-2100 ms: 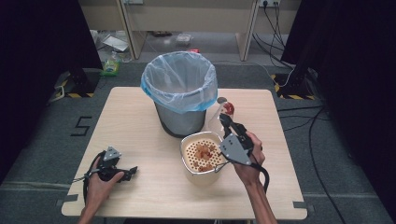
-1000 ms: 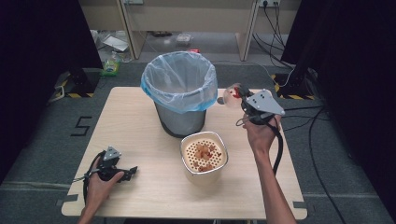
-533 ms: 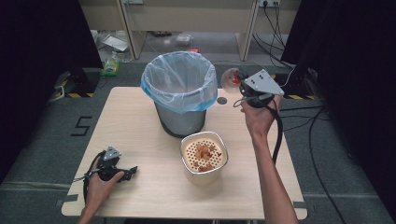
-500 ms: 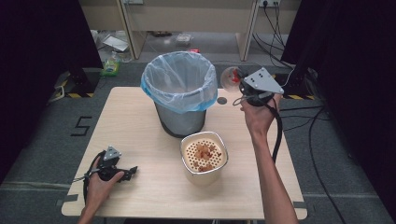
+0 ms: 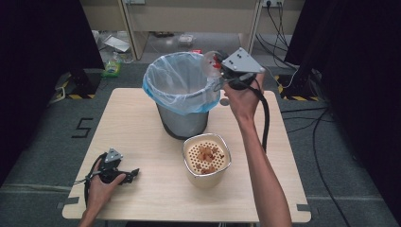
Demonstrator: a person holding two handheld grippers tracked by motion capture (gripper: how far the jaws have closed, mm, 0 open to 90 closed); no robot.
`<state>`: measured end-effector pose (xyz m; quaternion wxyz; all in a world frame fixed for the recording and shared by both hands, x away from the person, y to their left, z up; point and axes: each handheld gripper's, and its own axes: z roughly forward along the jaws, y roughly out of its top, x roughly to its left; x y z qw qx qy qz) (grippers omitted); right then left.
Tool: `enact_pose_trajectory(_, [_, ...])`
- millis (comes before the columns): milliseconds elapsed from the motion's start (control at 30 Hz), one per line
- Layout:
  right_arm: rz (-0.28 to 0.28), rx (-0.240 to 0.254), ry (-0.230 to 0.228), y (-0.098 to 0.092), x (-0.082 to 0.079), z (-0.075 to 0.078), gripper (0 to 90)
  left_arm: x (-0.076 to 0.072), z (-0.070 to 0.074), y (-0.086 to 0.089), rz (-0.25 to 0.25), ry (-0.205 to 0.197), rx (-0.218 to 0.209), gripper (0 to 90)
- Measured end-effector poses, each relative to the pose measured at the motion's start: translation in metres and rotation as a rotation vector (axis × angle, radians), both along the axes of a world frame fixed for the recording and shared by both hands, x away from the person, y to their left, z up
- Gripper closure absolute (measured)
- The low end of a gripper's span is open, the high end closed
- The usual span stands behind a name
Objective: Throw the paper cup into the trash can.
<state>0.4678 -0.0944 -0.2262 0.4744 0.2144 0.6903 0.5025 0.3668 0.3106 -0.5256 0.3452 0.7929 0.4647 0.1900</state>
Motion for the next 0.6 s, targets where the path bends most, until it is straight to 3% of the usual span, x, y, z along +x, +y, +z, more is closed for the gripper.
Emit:
enact_pose_trajectory(233, [0.072, -0.034, 0.076, 0.040, 0.017, -0.010, 84.2, 0.000, 0.000, 0.000, 0.001, -0.002, -0.001, 0.0])
enact_pose_trajectory(333, [0.092, -0.041, 0.137, 0.056, 0.028, -0.018, 78.4, 0.000, 0.000, 0.000, 0.000, -0.002, -0.001, 0.0])
enact_pose_trajectory(400, [0.087, -0.032, 0.185, 0.063, 0.034, -0.024, 69.3, 0.000, 0.000, 0.000, 0.000, -0.002, -0.001, 0.0])
enact_pose_trajectory(500, [0.073, -0.018, 0.221, 0.066, 0.037, -0.027, 60.8, 0.000, 0.000, 0.000, 0.000, -0.002, -0.001, 0.0])
enact_pose_trajectory(600, [0.054, -0.006, 0.224, 0.057, 0.034, -0.025, 56.1, 0.000, 0.000, 0.000, 0.000, -0.002, -0.001, 0.0])
